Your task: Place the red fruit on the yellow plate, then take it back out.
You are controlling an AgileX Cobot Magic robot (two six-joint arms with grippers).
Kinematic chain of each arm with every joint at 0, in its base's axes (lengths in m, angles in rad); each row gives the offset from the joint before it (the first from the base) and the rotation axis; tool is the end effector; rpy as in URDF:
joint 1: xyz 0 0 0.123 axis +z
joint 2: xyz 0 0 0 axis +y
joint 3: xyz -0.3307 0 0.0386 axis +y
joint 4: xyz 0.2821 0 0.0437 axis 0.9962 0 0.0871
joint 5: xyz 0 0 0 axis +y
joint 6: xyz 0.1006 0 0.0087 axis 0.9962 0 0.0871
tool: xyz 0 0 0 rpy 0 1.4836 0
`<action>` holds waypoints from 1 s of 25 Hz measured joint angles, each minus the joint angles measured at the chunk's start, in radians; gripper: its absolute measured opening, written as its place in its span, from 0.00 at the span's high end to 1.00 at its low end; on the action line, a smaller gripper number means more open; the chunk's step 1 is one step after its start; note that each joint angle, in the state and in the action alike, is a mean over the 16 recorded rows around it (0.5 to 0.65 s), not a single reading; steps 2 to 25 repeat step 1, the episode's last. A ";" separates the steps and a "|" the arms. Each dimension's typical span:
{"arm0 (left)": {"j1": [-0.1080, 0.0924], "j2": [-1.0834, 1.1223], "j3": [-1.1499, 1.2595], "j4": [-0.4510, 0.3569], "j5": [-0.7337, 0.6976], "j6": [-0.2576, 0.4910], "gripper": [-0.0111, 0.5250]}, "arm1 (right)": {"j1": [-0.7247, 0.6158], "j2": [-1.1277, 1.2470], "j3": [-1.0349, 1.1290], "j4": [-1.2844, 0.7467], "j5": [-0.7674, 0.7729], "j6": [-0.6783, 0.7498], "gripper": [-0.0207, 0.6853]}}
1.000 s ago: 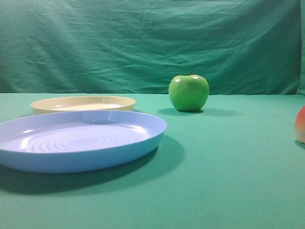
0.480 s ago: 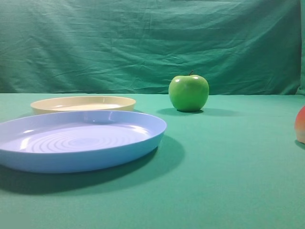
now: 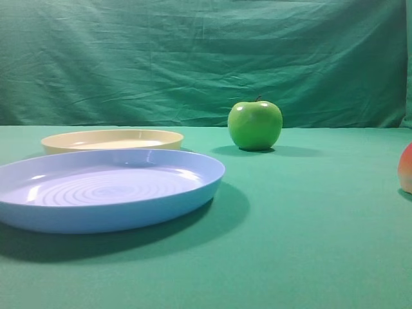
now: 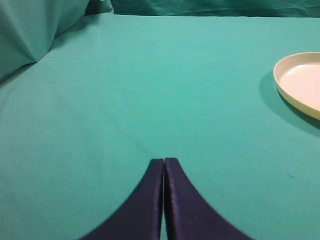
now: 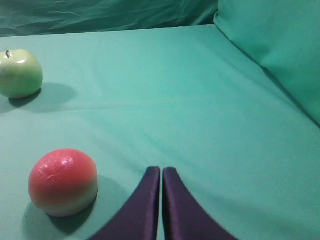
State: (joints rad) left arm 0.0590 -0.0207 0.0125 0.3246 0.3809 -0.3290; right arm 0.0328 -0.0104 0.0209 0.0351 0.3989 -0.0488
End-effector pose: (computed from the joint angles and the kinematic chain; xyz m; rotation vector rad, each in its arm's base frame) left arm 0.0462 0.0147 0.1742 -0.1615 1.8311 0.1322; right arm 0.0471 0.0029 0.1669 -0.0559 1.8920 0.0240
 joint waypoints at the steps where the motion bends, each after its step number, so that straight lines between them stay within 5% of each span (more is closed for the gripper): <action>1: 0.000 0.000 0.000 0.000 0.000 0.000 0.98 | 0.000 0.000 0.000 0.000 0.000 0.000 0.97; 25: 0.000 0.000 0.000 0.000 0.000 0.000 0.98 | 0.000 0.000 0.000 0.000 0.000 0.000 0.97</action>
